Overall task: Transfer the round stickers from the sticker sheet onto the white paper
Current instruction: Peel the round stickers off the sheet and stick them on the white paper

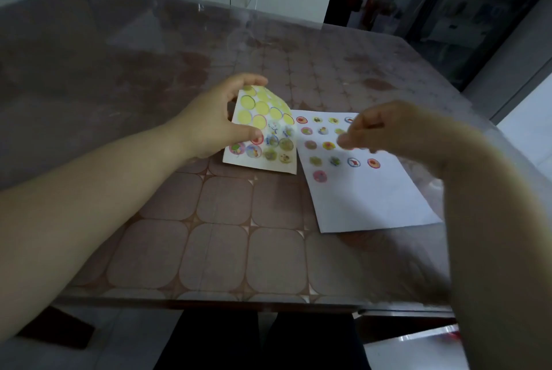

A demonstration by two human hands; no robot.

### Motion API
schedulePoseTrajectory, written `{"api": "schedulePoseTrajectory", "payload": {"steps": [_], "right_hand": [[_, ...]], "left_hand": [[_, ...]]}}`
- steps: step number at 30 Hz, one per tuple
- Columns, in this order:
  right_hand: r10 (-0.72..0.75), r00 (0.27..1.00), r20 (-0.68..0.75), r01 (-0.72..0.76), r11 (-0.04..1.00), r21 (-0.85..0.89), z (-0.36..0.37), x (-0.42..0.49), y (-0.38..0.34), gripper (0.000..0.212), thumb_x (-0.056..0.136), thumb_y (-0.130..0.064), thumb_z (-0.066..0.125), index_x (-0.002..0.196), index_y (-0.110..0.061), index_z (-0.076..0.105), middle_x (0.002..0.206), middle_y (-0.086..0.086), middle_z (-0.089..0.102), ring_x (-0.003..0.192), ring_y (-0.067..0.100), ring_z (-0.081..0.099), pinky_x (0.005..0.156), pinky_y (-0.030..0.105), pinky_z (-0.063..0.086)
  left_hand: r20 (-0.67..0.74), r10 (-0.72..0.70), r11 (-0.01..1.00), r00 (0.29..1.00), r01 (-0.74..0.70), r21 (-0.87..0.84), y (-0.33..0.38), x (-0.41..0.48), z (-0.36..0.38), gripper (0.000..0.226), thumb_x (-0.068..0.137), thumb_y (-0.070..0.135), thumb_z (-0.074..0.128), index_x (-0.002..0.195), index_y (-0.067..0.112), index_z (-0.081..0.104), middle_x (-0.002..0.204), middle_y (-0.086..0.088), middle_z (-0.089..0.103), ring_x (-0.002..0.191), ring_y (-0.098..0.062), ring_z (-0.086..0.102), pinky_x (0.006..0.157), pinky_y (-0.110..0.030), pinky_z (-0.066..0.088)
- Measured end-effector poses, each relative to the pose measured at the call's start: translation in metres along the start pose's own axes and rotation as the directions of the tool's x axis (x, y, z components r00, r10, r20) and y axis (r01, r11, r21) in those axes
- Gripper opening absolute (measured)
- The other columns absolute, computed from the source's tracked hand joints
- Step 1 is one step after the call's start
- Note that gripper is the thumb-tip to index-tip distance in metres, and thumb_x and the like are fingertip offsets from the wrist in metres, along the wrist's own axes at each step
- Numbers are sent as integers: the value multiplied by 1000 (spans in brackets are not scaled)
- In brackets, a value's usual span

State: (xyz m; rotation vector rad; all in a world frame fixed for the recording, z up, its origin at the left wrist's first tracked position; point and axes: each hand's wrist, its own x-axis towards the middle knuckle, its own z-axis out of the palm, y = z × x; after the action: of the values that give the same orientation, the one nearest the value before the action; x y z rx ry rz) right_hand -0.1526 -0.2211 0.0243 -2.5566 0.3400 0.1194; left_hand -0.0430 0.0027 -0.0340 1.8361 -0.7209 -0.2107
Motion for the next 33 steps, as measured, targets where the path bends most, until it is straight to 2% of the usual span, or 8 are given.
{"api": "schedulePoseTrajectory", "payload": {"steps": [3, 6, 11, 21, 26, 27, 30, 33], "right_hand": [[61, 991, 123, -44, 990, -137, -8, -11, 11, 20, 74, -46, 68, 74, -26, 69, 74, -10, 64, 72, 8, 54, 65, 22, 37], [73, 988, 136, -70, 997, -26, 4, -14, 17, 17, 76, -41, 70, 77, -24, 71, 65, -23, 62, 71, 2, 49, 63, 22, 34], [74, 996, 45, -79, 990, 114, 21, -12, 18, 21, 74, -34, 74, 84, -15, 73, 84, -15, 60, 77, 5, 51, 64, 25, 35], [114, 992, 47, -118, 990, 79, 27, -6, 18, 21, 71, -36, 76, 79, -17, 72, 74, -22, 48, 67, 4, 48, 56, 26, 33], [123, 991, 45, -124, 992, 19, 24, -3, 16, 43, 65, -36, 81, 61, -11, 46, 59, -17, 41, 50, 4, 47, 50, 23, 27], [123, 991, 45, -123, 992, 11, 23, -2, 16, 49, 65, -35, 81, 61, -14, 38, 60, -18, 40, 53, 3, 49, 51, 23, 27], [103, 992, 73, -108, 992, 58, 22, 1, 17, 54, 62, -34, 82, 63, -17, 31, 75, -23, 52, 98, 16, 61, 58, 28, 31], [100, 993, 56, -104, 992, 75, 21, 2, 19, 49, 66, -30, 81, 67, -15, 35, 66, -24, 48, 82, 22, 56, 56, 28, 28]], "left_hand": [[13, 2, 994, 1000, 0, -109, 0, 1, 2, 64, 72, -8, 68, 122, 28, 49, 110, 10, 62, 88, 0, 64, 65, -18, 53], [15, -1, 984, 1000, 4, -178, 1, 2, 3, 56, 76, -10, 63, 118, 25, 53, 107, 7, 64, 90, -2, 64, 66, -20, 54], [4, 2, 957, 1000, -1, -290, 4, 2, 7, 62, 79, -12, 57, 124, 30, 46, 103, 6, 65, 92, -8, 66, 73, -26, 56], [37, -24, 970, 999, 32, -243, 2, 2, 9, 73, 78, -10, 61, 124, 43, 40, 115, -4, 62, 98, -17, 66, 76, -37, 56], [57, -32, 978, 998, 43, -203, 3, 2, 9, 73, 78, -7, 63, 123, 45, 40, 112, -4, 64, 99, -19, 66, 81, -45, 55], [58, -35, 979, 998, 46, -198, 3, 2, 9, 73, 78, -6, 63, 124, 45, 40, 110, -4, 65, 98, -20, 66, 82, -46, 54], [59, -35, 978, 998, 46, -204, 4, 1, 10, 74, 78, -7, 63, 125, 45, 39, 110, -6, 66, 98, -22, 66, 85, -49, 53], [56, -31, 976, 998, 43, -213, 5, 1, 9, 76, 80, -8, 61, 129, 43, 34, 114, -3, 64, 99, -20, 66, 85, -47, 53]]}}
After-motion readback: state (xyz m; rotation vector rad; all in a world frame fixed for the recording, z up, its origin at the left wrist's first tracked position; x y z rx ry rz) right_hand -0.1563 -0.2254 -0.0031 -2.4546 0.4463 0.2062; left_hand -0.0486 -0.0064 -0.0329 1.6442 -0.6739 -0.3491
